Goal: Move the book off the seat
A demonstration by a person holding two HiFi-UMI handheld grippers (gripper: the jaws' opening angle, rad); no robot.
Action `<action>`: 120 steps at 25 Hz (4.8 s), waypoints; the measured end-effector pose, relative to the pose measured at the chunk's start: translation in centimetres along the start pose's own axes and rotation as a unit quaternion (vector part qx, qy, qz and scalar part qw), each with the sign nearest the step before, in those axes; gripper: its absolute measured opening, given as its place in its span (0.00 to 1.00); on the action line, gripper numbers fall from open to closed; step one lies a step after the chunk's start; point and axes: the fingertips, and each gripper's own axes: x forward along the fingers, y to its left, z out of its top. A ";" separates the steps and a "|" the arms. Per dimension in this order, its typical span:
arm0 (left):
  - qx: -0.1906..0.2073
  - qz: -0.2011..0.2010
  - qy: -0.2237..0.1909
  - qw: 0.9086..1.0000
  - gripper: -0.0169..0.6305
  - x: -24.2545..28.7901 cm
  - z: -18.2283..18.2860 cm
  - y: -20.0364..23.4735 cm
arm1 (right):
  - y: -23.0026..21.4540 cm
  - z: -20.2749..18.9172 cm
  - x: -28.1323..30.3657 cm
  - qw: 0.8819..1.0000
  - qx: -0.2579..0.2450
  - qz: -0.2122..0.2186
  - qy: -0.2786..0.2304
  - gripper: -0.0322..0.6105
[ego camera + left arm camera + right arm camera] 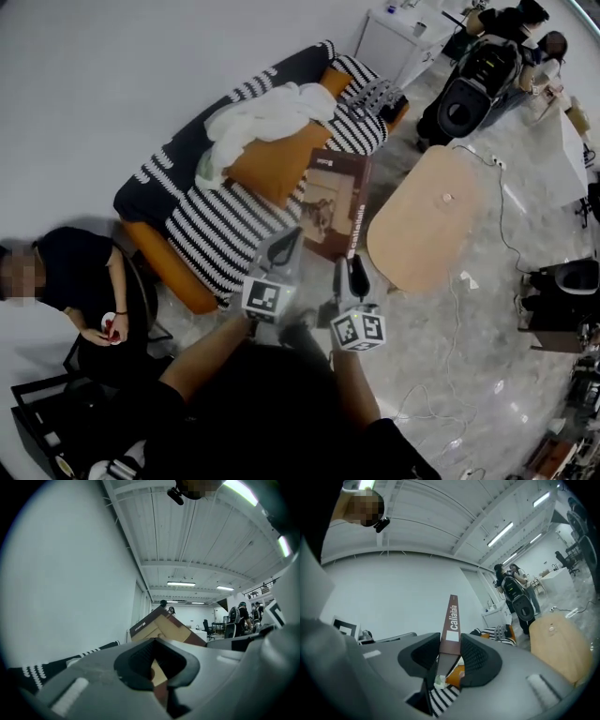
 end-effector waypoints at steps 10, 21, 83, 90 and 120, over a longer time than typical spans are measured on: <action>-0.009 -0.039 0.049 0.998 0.04 5.1 -3.2 -8.4 | -16.9 -15.1 -5.6 0.924 -0.128 -0.096 0.347 0.28; -0.008 -0.007 0.102 0.995 0.04 5.2 -8.5 -7.0 | -27.1 -32.2 -23.2 0.726 -0.071 -0.161 0.665 0.28; 0.029 -0.228 0.091 0.969 0.04 26.8 -7.1 -18.5 | -42.6 -15.8 -4.8 0.872 0.154 -0.376 0.273 0.28; 0.026 -0.263 0.109 0.958 0.04 33.7 -9.8 -19.8 | -47.7 -16.3 -2.0 0.856 0.213 -0.416 0.221 0.28; 0.004 -0.311 0.175 0.934 0.04 45.8 -19.5 -21.3 | -57.6 -21.3 1.0 0.840 0.257 -0.457 0.140 0.06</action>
